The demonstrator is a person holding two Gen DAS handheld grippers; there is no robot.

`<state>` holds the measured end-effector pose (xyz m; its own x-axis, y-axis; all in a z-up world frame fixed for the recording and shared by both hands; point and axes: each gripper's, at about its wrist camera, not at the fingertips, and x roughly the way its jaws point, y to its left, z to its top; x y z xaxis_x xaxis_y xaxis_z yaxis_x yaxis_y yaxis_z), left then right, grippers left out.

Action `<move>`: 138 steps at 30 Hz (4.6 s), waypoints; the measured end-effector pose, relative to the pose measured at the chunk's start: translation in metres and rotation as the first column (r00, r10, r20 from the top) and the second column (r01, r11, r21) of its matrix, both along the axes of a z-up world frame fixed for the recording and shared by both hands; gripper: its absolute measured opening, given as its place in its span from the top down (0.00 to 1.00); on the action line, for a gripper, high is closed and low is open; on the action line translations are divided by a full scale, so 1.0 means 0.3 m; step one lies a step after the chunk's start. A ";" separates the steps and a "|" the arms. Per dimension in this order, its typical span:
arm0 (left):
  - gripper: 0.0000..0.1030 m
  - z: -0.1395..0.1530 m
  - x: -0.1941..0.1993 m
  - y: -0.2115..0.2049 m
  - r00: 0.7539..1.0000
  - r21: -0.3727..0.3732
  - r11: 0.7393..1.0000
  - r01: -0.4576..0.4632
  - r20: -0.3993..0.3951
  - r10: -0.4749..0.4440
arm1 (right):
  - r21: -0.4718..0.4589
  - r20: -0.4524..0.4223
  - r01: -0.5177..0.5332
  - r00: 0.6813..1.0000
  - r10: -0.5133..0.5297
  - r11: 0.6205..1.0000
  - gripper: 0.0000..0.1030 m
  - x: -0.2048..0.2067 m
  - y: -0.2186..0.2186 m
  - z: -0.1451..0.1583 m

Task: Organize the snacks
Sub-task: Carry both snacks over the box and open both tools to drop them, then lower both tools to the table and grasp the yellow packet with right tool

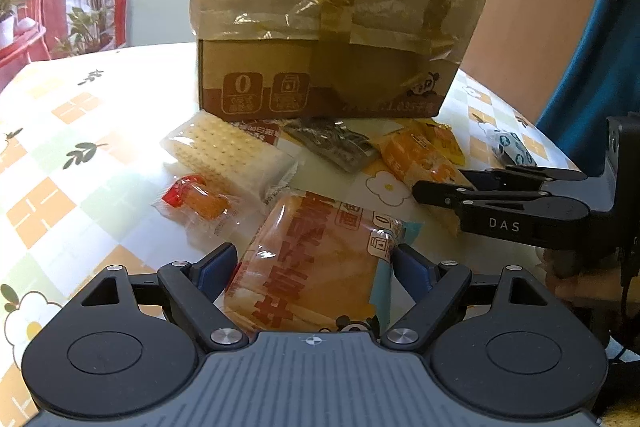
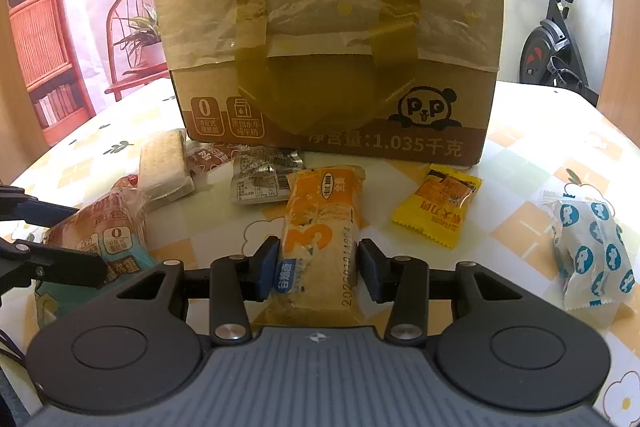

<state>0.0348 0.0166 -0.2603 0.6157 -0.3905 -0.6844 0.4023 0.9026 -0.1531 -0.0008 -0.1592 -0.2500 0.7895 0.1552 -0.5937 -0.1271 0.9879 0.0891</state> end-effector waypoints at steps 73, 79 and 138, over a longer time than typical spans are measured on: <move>0.24 0.702 0.506 -0.083 0.943 -0.053 0.990 -0.131 0.301 0.141 | 0.322 0.133 0.139 0.973 -0.190 0.936 0.58 0.426 -0.349 0.707; 0.24 0.700 0.542 -0.107 0.944 -0.048 0.989 -0.136 0.297 0.145 | 0.258 0.128 0.127 0.978 -0.164 0.958 0.56 0.480 -0.338 0.670; 0.37 0.327 0.175 0.136 0.953 -0.064 0.962 -0.264 0.135 0.271 | 0.054 0.127 0.032 0.991 -0.039 0.998 0.41 0.089 -0.187 0.235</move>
<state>0.0873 0.0574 -0.1622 0.7908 -0.2263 -0.5686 0.1675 0.9737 -0.1546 0.0259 -0.2155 -0.1795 0.8642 0.1536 -0.4792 -0.1056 0.9864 0.1258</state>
